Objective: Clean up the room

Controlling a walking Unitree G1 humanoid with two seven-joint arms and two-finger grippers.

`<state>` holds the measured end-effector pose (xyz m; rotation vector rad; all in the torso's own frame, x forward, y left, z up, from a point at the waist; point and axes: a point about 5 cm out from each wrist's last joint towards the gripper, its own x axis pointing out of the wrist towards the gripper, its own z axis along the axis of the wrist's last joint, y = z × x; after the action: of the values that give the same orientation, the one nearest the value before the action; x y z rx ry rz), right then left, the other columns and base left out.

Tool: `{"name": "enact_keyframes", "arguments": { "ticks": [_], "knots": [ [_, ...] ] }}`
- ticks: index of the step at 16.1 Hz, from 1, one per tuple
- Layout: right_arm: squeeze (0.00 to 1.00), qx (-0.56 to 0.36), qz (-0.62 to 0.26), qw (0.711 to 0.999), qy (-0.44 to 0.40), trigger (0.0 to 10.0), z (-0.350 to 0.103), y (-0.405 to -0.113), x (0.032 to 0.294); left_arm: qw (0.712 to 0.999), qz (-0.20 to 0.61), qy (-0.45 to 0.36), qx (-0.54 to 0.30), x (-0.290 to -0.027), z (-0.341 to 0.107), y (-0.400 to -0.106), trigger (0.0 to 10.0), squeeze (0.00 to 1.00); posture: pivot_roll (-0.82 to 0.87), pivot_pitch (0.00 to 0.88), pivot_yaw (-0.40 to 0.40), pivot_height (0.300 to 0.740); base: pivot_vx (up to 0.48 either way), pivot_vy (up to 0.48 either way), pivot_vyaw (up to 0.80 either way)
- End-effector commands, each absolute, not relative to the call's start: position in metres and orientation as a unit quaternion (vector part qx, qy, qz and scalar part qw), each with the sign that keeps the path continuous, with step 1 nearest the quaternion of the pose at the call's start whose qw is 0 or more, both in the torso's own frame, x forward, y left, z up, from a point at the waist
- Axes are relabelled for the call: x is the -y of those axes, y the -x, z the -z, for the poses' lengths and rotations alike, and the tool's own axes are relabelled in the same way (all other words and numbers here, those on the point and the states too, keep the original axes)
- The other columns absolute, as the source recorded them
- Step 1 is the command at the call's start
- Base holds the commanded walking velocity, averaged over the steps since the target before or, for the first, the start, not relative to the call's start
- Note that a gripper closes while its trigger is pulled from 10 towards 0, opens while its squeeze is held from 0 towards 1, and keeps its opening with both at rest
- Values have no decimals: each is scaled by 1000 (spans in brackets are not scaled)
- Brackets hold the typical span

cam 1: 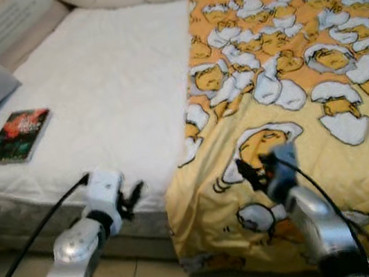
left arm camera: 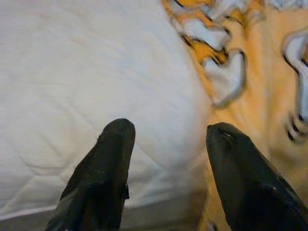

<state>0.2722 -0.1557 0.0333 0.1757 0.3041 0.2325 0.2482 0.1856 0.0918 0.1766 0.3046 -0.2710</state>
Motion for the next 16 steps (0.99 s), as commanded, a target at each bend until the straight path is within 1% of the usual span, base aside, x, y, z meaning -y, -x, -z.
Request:
{"name": "enact_keyframes", "arguments": {
  "ticks": [1,2,4,5,6,7,9,11,12,13,14,15,16],
  "knots": [
    [1000,-141,-93,983,-76,10000,-39,-270,161,983,108,-91,-119,-185,-102,-251,10000,0,35,0,-31,740,0,0,-756],
    [1000,-137,-79,985,-68,10000,-40,-265,163,987,89,-84,-106,-184,-104,-252,10000,0,37,0,-35,740,0,0,-756],
    [1000,-132,-57,987,-66,10000,-43,-262,168,988,79,-84,-104,-181,-103,-251,10000,0,39,0,-40,740,0,0,-597],
    [945,-131,-43,989,-54,10000,-45,-261,172,988,72,-85,-103,-184,-103,-250,10000,0,36,0,-41,740,0,-300,0],
    [27,-135,-31,989,-52,10000,-45,-259,174,989,63,-86,-103,-186,-103,-250,10000,0,36,0,-44,740,0,-311,0],
    [0,-139,-20,989,-49,10000,-44,-257,175,989,55,-87,-102,-188,-102,-250,10000,0,37,0,-47,740,0,-319,0],
    [0,-145,-9,989,-33,10000,-41,-252,174,989,45,-93,-105,-192,-101,-250,10000,0,40,0,-49,740,0,-326,0],
    [0,-151,4,987,-47,10000,-37,-251,174,988,47,-97,-111,-194,-100,-252,10000,0,44,0,-47,740,0,-328,0],
    [0,-158,12,986,-49,10000,-34,-251,174,986,48,-111,-111,-195,-100,-255,10000,0,43,0,-45,740,0,-326,0],
    [0,-156,14,988,-16,10000,-33,-254,175,986,46,-117,-105,-195,-104,-260,10000,0,45,0,-45,740,0,-322,-463],
    [0,-151,16,988,-8,10000,-34,-256,175,987,46,-117,-103,-196,-105,-262,10000,0,44,0,-44,740,0,-326,-594],
    [0,-146,6,989,-27,10000,-35,-259,172,986,46,-118,-104,-197,-104,-264,10000,0,45,0,-42,740,0,-326,-800],
    [0,-143,16,989,-29,10000,-35,-260,173,986,45,-119,-106,-198,-103,-265,10000,0,47,0,-42,740,0,-330,-800]
  ]
}}
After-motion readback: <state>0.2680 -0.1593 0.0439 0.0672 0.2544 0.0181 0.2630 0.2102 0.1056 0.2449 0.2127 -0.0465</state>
